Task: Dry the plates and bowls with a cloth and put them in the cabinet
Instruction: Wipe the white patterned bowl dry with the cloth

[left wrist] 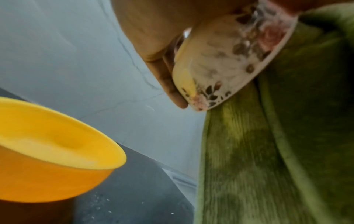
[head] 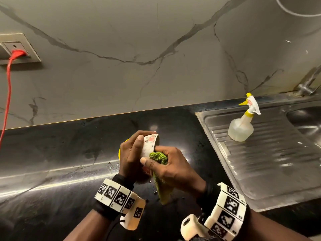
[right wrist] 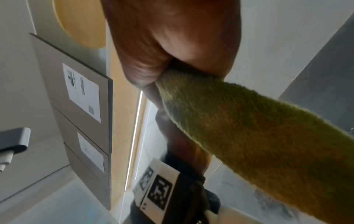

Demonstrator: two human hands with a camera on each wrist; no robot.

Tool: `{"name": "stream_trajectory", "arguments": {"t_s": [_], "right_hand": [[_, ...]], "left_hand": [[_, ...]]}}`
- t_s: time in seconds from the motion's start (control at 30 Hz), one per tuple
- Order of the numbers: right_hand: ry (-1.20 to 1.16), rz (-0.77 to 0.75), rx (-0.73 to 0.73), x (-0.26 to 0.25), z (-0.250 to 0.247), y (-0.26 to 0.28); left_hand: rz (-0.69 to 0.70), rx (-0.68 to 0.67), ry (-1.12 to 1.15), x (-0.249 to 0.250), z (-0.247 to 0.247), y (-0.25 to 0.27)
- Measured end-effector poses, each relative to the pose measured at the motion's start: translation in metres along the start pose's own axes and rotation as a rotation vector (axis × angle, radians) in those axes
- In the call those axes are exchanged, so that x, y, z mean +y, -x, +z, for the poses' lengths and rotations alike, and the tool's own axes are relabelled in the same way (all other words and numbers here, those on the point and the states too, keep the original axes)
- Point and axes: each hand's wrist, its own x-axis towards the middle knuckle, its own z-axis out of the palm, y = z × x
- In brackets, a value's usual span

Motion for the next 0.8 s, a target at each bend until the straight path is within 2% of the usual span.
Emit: {"name": "stream_trajectory", "arguments": {"t_s": [0.07, 0.13, 0.17, 0.27, 0.3, 0.33, 0.4, 0.5, 0.57, 0.63, 0.7, 0.73, 0.8], "right_hand": [[0.05, -0.041, -0.018, -0.002, -0.002, -0.001], [0.176, -0.144, -0.015, -0.004, -0.006, -0.002], [0.253, -0.201, -0.011, -0.004, -0.009, -0.004], [0.437, -0.309, -0.079, -0.003, -0.011, -0.006], [0.463, -0.328, -0.108, -0.003, -0.008, -0.006], [0.46, -0.338, -0.112, -0.003, -0.004, -0.004], [0.382, -0.297, -0.059, -0.006, 0.002, -0.002], [0.183, -0.109, -0.072, -0.013, -0.001, -0.005], [0.111, -0.054, -0.144, -0.016, -0.005, -0.009], [0.066, -0.032, -0.174, -0.016, -0.007, -0.012], [0.101, -0.061, -0.147, -0.015, -0.007, -0.013], [0.141, -0.101, -0.122, -0.015, -0.007, -0.013], [0.242, -0.214, -0.078, -0.009, -0.006, -0.012]], "left_hand": [[0.063, -0.007, -0.047, -0.002, -0.002, 0.0], [-0.005, -0.024, -0.056, 0.0, -0.003, -0.004], [-0.108, -0.034, -0.036, 0.004, -0.003, -0.007], [-0.578, -0.09, 0.221, 0.013, -0.006, -0.016], [-0.664, -0.106, 0.287, 0.014, -0.006, -0.017], [-0.691, -0.092, 0.333, 0.016, -0.005, -0.017], [-0.622, -0.044, 0.376, 0.018, -0.001, -0.014], [-0.31, 0.012, 0.234, 0.014, -0.002, -0.009], [-0.085, 0.002, 0.126, 0.011, -0.005, -0.005], [0.069, 0.021, 0.053, 0.005, -0.008, -0.004], [0.119, 0.014, 0.037, 0.004, -0.008, -0.003], [0.09, -0.002, 0.023, 0.006, -0.007, -0.003], [-0.089, -0.013, 0.022, 0.008, -0.006, -0.006]]}}
